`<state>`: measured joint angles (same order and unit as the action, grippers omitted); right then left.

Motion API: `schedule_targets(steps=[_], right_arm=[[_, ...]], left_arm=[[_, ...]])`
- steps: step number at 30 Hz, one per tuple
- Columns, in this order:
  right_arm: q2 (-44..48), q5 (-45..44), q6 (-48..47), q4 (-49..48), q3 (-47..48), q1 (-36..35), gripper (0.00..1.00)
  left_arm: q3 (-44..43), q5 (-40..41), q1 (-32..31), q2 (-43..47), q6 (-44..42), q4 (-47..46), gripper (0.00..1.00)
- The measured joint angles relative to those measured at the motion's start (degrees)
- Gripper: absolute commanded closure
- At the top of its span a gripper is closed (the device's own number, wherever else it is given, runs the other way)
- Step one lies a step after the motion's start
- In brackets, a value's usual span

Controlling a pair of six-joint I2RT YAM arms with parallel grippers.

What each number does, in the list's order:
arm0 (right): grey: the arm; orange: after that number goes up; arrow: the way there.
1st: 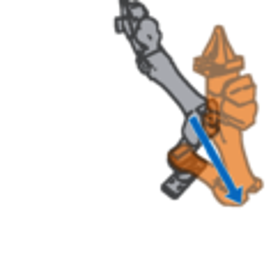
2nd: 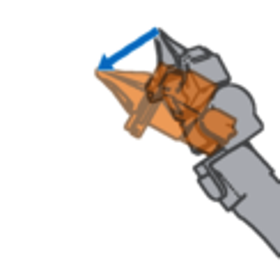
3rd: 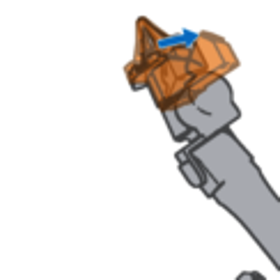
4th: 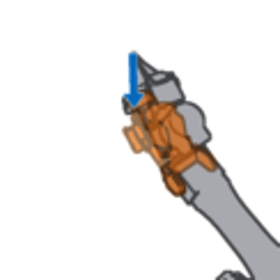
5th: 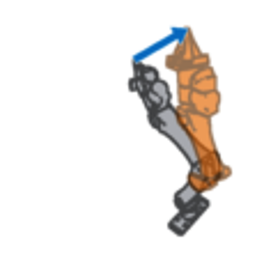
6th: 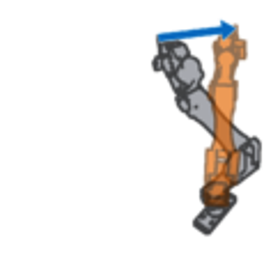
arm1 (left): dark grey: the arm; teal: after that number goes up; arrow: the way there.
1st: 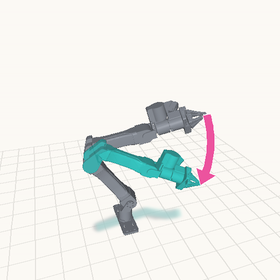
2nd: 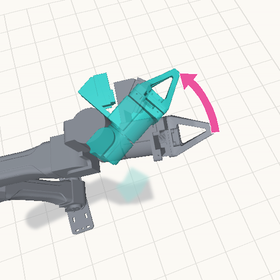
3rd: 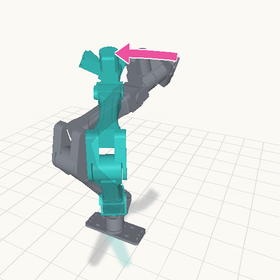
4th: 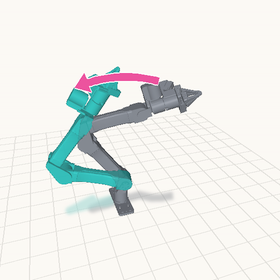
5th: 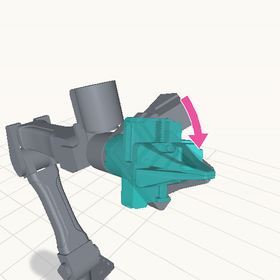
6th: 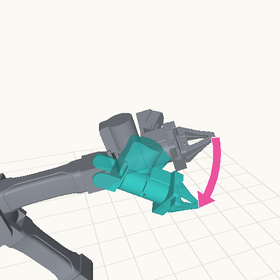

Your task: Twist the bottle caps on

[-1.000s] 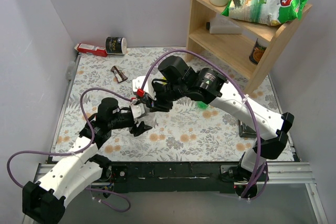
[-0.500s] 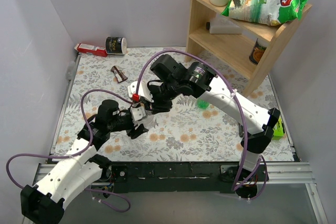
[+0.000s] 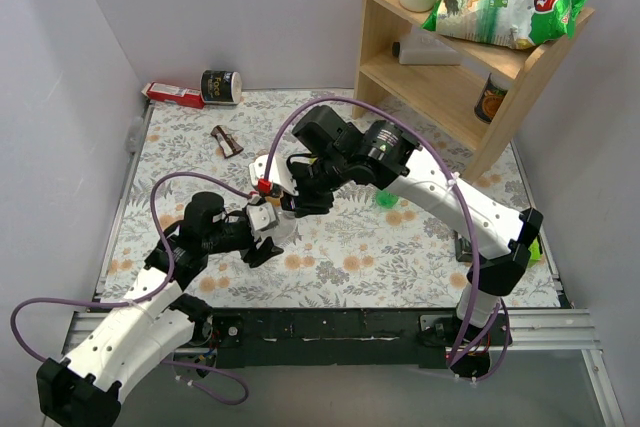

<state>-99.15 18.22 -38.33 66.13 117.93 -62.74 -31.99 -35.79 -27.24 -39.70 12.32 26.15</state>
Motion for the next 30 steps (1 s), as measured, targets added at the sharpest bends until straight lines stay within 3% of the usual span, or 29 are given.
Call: schedule_targets(steps=[4,21,30], right_arm=[[0.04,0.46,1.33,-0.44,0.11,0.44,0.77],[-1.9,-0.2,1.4,2.27,2.69,0.48,0.54],[-5.07,-0.22,0.81,6.27,2.69,0.0,0.54]], left_arm=[[0.28,-0.7,0.02,-0.13,1.29,-1.25,1.0],[0.76,-1.79,0.02,-1.33,2.01,-1.36,1.0],[0.79,-5.75,-0.15,-1.99,2.1,-6.73,1.0]])
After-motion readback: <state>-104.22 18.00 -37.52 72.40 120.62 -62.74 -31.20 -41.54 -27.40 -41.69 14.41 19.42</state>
